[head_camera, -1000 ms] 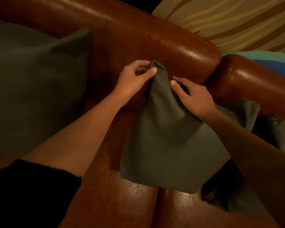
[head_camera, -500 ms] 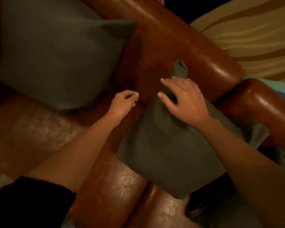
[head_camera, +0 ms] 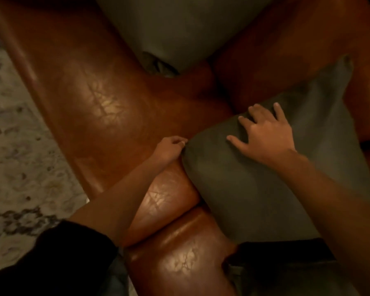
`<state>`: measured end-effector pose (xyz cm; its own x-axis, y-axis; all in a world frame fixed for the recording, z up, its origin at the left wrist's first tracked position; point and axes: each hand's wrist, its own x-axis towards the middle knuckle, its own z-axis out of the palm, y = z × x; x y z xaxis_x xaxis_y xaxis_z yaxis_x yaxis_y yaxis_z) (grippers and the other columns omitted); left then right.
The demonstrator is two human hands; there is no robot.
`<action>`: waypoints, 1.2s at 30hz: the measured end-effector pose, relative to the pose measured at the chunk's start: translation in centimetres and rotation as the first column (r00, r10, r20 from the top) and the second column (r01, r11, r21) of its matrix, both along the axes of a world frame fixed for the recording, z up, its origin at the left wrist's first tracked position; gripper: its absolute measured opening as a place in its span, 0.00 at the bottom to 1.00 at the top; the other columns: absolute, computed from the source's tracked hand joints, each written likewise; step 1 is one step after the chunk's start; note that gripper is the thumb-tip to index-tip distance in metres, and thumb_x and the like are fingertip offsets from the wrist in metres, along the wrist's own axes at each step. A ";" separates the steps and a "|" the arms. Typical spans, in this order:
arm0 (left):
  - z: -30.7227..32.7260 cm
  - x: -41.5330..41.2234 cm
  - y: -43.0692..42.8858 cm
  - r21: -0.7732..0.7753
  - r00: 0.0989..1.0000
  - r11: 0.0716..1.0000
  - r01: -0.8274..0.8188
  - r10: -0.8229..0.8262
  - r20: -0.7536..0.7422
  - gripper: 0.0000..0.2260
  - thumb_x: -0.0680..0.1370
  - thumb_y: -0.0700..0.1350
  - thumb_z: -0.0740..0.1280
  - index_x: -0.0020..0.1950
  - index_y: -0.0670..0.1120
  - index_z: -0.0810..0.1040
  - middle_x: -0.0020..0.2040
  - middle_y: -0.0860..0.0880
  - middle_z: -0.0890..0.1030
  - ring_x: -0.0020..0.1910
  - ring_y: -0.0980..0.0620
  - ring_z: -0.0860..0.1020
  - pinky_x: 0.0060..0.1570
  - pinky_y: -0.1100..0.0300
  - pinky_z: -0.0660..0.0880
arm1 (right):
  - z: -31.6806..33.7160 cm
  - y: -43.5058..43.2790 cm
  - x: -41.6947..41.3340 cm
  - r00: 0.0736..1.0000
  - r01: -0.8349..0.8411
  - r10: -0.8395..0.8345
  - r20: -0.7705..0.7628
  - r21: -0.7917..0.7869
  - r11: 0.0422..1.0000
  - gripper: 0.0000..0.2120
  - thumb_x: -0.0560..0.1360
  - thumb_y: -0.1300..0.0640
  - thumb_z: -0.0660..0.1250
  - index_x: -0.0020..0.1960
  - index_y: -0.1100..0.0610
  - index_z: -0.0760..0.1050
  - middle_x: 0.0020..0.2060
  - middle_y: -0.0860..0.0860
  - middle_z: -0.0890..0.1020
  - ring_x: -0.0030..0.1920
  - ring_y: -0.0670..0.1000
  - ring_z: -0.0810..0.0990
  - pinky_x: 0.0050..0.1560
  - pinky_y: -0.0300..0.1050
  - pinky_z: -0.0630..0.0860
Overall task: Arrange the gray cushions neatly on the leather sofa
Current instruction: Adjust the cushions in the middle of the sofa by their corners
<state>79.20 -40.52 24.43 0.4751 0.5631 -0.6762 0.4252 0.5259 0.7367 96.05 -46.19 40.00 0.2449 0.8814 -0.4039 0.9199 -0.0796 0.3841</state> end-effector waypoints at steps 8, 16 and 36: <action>-5.1 0.7 0.0 -0.332 0.995 0.942 -0.050 0.077 0.070 0.13 0.77 0.32 0.60 0.55 0.42 0.79 0.39 0.49 0.76 0.40 0.56 0.74 0.36 0.64 0.74 | -5.0 0.5 -3.2 0.987 -0.126 0.142 0.071 -0.198 0.972 0.38 0.76 0.32 0.42 0.76 0.57 0.55 0.75 0.57 0.60 0.76 0.54 0.54 0.73 0.59 0.41; -6.3 2.4 0.3 -0.334 0.985 0.936 0.106 -0.054 0.161 0.10 0.77 0.40 0.62 0.40 0.52 0.79 0.37 0.53 0.79 0.39 0.57 0.76 0.38 0.61 0.70 | -7.7 0.3 -4.3 0.973 -0.175 0.206 0.104 -0.248 0.953 0.43 0.73 0.30 0.38 0.76 0.61 0.51 0.75 0.58 0.58 0.76 0.54 0.52 0.74 0.59 0.43; -4.2 3.3 1.1 -0.034 0.875 0.876 0.481 -0.482 -0.043 0.02 0.76 0.41 0.66 0.46 0.45 0.74 0.42 0.49 0.75 0.39 0.55 0.73 0.37 0.62 0.74 | -8.0 0.1 -3.5 0.982 -0.174 0.184 0.039 -0.176 0.969 0.42 0.74 0.31 0.44 0.76 0.60 0.53 0.75 0.57 0.60 0.75 0.54 0.54 0.74 0.58 0.43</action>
<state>82.46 -39.43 20.26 0.6502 0.2576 -0.7148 0.6649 0.2624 0.6994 92.54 -46.05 32.03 0.1152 0.8321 -0.5426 0.8903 0.1558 0.4280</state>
